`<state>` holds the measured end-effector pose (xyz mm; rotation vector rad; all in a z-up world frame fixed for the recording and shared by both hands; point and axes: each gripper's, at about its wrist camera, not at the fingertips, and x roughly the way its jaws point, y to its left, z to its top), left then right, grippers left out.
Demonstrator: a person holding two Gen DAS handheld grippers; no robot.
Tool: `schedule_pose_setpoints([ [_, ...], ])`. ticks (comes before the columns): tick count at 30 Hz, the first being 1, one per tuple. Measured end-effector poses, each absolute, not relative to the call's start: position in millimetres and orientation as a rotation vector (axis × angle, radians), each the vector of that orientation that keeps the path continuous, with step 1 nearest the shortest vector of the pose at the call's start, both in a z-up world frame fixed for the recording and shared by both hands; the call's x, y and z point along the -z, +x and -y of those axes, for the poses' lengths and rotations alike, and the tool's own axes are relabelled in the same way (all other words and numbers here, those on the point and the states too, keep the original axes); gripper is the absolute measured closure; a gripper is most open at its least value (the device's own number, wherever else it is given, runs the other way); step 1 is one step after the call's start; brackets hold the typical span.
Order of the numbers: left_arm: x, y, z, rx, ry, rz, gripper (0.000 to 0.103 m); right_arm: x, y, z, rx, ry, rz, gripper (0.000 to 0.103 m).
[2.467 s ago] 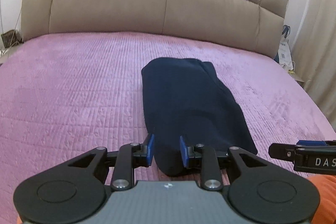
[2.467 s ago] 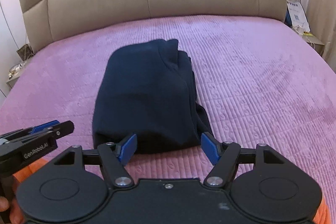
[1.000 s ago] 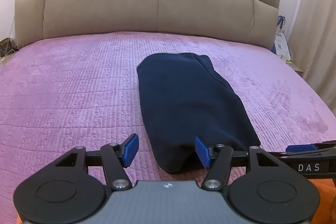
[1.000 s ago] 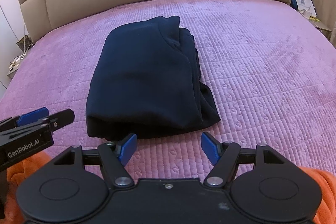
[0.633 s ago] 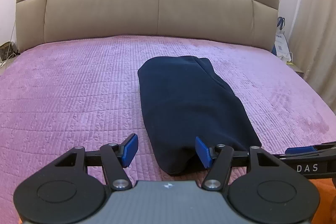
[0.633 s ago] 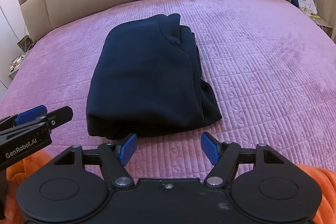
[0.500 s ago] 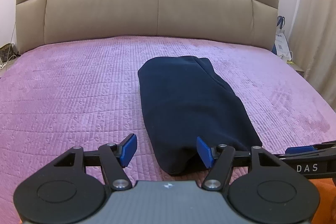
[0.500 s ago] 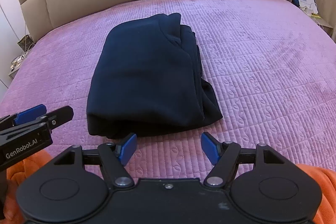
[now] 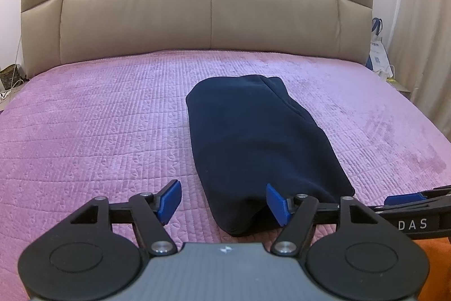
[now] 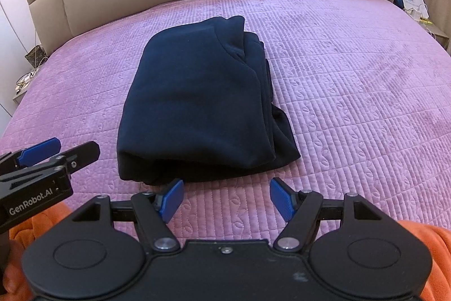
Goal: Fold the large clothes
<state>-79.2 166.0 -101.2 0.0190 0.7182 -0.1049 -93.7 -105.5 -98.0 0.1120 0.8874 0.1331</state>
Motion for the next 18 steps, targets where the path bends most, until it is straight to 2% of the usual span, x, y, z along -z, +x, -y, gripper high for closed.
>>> schedule_pose_setpoints([
  [13,100.5,-78.8,-166.8,0.103,0.043,-0.706,0.032,98.1,-93.1,106.3,-0.143,0.118,-0.894,0.022],
  [15,99.1,-79.5,-168.6,0.101,0.044,-0.688,0.028,98.0,-93.0,106.3,-0.144,0.117,-0.895,0.022],
  [18,95.5,-85.9,-170.2,0.091,0.04,-0.625,0.028,98.1,-92.9,106.5,-0.144,0.117,-0.895,0.022],
])
